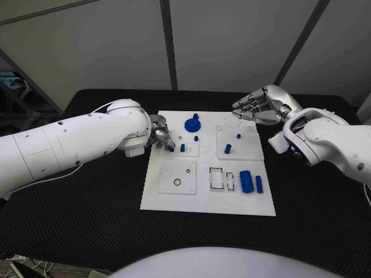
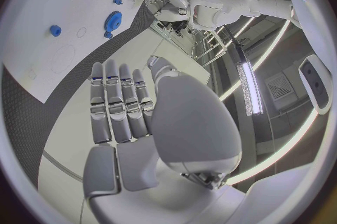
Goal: Assemble the parts on the task board
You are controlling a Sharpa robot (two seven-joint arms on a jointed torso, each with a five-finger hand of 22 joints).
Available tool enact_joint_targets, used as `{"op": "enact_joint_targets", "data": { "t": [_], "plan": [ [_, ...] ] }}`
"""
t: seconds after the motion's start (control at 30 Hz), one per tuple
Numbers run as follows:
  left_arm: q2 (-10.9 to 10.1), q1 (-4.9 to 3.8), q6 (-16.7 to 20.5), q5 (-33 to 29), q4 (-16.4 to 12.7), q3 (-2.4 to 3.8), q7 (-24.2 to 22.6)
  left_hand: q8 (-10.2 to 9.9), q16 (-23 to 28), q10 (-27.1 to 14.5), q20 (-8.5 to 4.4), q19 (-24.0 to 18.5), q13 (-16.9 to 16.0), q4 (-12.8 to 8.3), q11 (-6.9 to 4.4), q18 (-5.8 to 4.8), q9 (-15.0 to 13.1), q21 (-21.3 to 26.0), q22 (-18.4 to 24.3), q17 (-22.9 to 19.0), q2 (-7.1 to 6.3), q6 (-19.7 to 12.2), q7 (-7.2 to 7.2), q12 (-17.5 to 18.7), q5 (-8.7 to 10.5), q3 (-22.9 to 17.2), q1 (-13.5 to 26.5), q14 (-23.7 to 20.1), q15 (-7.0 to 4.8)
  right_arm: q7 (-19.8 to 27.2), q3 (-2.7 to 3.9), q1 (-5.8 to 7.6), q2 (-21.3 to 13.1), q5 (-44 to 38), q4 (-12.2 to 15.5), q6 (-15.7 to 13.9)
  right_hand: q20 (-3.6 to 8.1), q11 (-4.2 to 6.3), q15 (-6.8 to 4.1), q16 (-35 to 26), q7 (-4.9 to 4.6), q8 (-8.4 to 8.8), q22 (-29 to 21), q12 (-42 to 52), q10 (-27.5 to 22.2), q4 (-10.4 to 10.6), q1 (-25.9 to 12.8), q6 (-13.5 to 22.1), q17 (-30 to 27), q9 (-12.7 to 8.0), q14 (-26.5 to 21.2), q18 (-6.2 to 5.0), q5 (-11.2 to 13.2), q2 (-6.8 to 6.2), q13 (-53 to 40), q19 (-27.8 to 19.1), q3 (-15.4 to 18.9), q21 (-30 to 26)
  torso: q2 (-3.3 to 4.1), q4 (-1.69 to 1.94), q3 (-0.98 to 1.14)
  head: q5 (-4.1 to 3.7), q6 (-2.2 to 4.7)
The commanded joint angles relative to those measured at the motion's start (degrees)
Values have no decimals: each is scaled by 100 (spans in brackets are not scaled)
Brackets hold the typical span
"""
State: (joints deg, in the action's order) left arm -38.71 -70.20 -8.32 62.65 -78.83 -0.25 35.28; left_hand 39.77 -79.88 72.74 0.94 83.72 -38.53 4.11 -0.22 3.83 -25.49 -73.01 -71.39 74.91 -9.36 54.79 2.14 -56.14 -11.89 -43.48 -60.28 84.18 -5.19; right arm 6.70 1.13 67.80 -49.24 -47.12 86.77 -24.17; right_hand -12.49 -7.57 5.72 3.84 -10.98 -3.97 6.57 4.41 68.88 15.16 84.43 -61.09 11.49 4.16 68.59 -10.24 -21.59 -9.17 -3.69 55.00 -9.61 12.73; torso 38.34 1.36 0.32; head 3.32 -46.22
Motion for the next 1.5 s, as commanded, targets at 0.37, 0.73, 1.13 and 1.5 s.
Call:
{"op": "enact_joint_targets", "data": {
  "t": [0.37,0.73,1.13,1.5],
  "plan": [
    [66,13,-358,60,103,-16,146,134,1,375,-44,56,-144,-381,-284,40,112,-98,-106,168,-63,92,-133,-186,141,-122,541,268,-74,29,3,9,-1,-12,8,28,-6,21,-34,-9,18,15,-5,26,-25,-2,5,-6,-9,7,8,-30,-26,44,6,41,-43,-20,0,-1,-1,-15,-13],
    [93,12,-374,58,173,-16,162,90,-1,419,-62,83,-250,-90,-300,25,317,-145,-186,171,-42,235,-156,-285,135,523,683,271,-87,31,3,9,0,-12,8,28,-6,21,-33,-10,17,15,-9,26,-26,-1,1,-6,-13,7,8,-30,-36,41,6,44,-46,-25,-2,1,-2,-18,-19],
    [111,12,-383,57,223,-16,177,49,-4,460,-64,110,-313,158,-300,9,484,-200,-271,176,12,345,-159,-335,133,1123,720,274,-88,29,3,9,0,-12,3,34,-6,19,-33,-10,16,16,-12,27,-27,2,-5,-5,-17,7,7,-30,-43,38,6,46,-47,-30,-1,-1,0,-22,-23],
    [101,12,-339,58,249,-15,174,22,-4,475,-60,119,-338,399,-294,3,608,-213,-311,176,46,401,-151,-351,136,1708,754,273,-84,25,3,9,8,-12,-9,44,-7,18,-32,-11,14,18,-14,27,-29,5,-12,-3,-20,6,6,-29,-46,34,6,48,-46,-33,-3,1,-6,-29,-16]
  ]
}}
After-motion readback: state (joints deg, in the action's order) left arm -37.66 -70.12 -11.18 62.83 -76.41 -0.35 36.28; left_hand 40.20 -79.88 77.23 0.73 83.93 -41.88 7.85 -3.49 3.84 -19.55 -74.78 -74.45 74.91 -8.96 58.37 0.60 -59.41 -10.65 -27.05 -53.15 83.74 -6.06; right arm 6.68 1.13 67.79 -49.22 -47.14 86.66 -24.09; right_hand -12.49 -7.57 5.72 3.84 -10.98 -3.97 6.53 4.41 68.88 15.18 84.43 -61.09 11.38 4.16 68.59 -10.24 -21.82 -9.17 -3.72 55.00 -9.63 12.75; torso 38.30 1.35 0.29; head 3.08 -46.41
